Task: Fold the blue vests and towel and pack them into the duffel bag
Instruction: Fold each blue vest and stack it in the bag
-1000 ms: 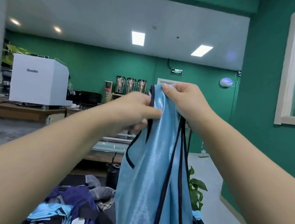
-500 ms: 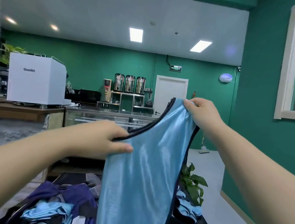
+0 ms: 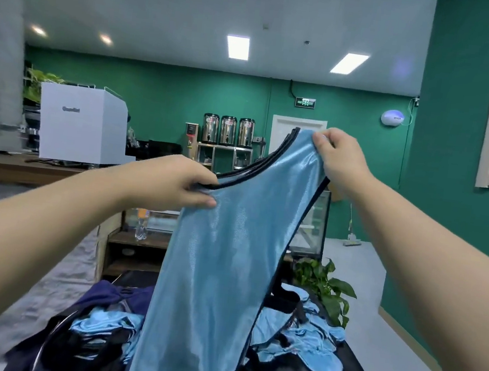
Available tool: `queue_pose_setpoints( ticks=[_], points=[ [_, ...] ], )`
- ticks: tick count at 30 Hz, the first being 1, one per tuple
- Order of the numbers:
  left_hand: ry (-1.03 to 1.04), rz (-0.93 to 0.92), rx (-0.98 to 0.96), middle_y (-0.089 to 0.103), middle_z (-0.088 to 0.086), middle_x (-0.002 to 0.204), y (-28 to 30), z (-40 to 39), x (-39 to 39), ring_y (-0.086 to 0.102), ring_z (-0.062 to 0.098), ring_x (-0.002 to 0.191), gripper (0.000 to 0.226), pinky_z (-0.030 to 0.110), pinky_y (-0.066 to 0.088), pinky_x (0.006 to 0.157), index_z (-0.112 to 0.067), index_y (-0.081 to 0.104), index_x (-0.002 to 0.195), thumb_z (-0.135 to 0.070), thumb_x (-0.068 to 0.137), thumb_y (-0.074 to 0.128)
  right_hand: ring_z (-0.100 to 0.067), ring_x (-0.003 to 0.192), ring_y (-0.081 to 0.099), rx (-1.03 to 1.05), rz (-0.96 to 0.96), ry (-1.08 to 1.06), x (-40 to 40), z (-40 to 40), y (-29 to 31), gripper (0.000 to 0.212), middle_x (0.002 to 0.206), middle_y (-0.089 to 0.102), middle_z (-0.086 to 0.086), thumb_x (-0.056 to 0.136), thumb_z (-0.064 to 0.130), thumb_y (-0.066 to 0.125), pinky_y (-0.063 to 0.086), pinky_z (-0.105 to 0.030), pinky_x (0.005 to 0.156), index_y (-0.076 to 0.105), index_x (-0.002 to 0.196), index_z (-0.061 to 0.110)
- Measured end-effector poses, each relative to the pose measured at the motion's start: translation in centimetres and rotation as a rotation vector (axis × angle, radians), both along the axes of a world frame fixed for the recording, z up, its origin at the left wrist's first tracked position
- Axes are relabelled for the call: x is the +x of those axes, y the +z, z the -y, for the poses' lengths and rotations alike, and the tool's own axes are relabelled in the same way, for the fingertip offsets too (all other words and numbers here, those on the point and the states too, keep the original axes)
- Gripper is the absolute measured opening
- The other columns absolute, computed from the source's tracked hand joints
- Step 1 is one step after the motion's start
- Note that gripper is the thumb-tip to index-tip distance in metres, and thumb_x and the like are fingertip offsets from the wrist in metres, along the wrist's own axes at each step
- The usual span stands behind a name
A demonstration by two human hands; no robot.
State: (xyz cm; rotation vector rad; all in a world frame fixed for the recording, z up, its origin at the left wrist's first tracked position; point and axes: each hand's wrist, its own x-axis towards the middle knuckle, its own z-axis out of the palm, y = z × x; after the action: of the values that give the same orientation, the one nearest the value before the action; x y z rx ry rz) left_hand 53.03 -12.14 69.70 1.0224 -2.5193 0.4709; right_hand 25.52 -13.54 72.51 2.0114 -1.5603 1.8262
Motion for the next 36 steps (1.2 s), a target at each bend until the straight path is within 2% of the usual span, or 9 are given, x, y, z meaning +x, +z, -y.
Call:
queue_pose_setpoints(
  ticks=[5,9,14,18,22,26,28,32,36],
  points=[
    [-0.057,-0.224,0.118,0.053,-0.011,0.062,-0.6,-1.4,0.0,0.045,0.005,0.054,0.023,0.023,0.035,0.055,-0.021,0.059,0.079,-0.043,0.083,0.066,-0.018,0.066,0.047,0.046,0.045,0.053,0.1,-0.5,0.2,0.034,0.077,0.052,-0.009,0.102,0.033,0.043,0.035,-0.029,0.059,0.059,0.097,0.003],
    [-0.157,-0.45,0.237,0.067,-0.012,0.077,-0.8,-2.6,-0.5,0.062,0.011,0.073,0.01,0.027,0.047,0.067,-0.027,0.067,0.085,-0.033,0.08,0.072,-0.019,0.068,0.05,0.049,0.089,0.076,-0.4,-1.0,0.7,0.031,0.073,0.055,-0.006,0.1,0.035,0.046,0.04,-0.031,0.067,0.055,0.078,0.014],
    [-0.225,-0.546,0.323,0.069,-0.015,0.081,-2.0,-2.9,-1.2,0.063,0.001,0.071,0.009,0.014,0.046,0.061,-0.025,0.068,0.087,-0.026,0.08,0.073,-0.02,0.071,0.054,0.094,0.027,0.061,-1.3,-0.9,0.8,0.031,0.078,0.06,-0.008,0.099,0.038,0.049,0.047,-0.035,0.073,0.058,0.077,0.017],
    [-0.226,-0.583,0.458,0.071,-0.011,0.087,-4.7,-1.0,-2.2,0.067,0.006,0.08,0.01,0.027,0.054,0.075,-0.024,0.067,0.088,-0.024,0.08,0.073,-0.018,0.069,0.057,0.202,-0.062,0.011,-2.3,0.5,-0.7,0.037,0.082,0.064,-0.004,0.098,0.041,0.049,0.045,-0.029,0.067,0.062,0.094,0.007],
    [-0.181,-0.511,0.63,0.071,-0.007,0.091,-10.2,2.7,-3.5,0.068,0.013,0.087,0.014,0.038,0.054,0.083,-0.026,0.066,0.09,-0.023,0.08,0.076,-0.014,0.07,0.057,0.401,-0.147,0.006,-3.7,3.7,-4.9,0.033,0.08,0.063,0.002,0.098,0.041,0.048,0.045,-0.027,0.066,0.062,0.088,0.013],
    [-0.07,-0.476,0.643,0.054,-0.01,0.092,-17.5,7.3,-5.2,0.051,-0.011,0.066,0.027,0.009,0.039,0.067,-0.033,0.053,0.088,-0.017,0.081,0.074,-0.015,0.066,0.048,0.552,-0.18,-0.016,-5.4,8.8,-11.6,0.033,0.073,0.054,0.0,0.099,0.035,0.048,0.036,-0.028,0.06,0.053,0.076,0.013],
    [0.009,-0.528,0.707,0.046,-0.006,0.077,-21.2,9.6,-6.0,0.039,-0.001,0.05,0.031,0.011,0.033,0.051,-0.025,0.044,0.085,-0.011,0.082,0.071,-0.016,0.064,0.045,0.616,-0.208,-0.054,-6.2,11.3,-15.2,0.033,0.07,0.049,-0.001,0.101,0.031,0.045,0.033,-0.027,0.056,0.048,0.074,0.012],
    [0.061,-0.748,0.806,0.038,0.002,0.064,-26.8,13.8,-7.2,0.03,0.007,0.052,0.039,0.025,0.03,0.054,-0.019,0.034,0.076,0.005,0.079,0.065,-0.016,0.066,0.042,0.68,-0.253,-0.129,-7.7,15.7,-20.7,0.026,0.071,0.045,0.001,0.104,0.024,0.034,0.029,-0.025,0.053,0.046,0.087,0.01],
    [0.082,-0.866,0.784,0.042,-0.006,0.051,-29.6,17.2,-8.4,0.032,0.002,0.042,0.035,0.014,0.026,0.044,-0.014,0.043,0.063,0.008,0.083,0.062,-0.014,0.068,0.043,0.619,-0.272,-0.171,-8.2,19.4,-23.0,0.025,0.075,0.045,0.001,0.105,0.024,0.031,0.03,-0.028,0.056,0.045,0.091,0.01]
  ],
)
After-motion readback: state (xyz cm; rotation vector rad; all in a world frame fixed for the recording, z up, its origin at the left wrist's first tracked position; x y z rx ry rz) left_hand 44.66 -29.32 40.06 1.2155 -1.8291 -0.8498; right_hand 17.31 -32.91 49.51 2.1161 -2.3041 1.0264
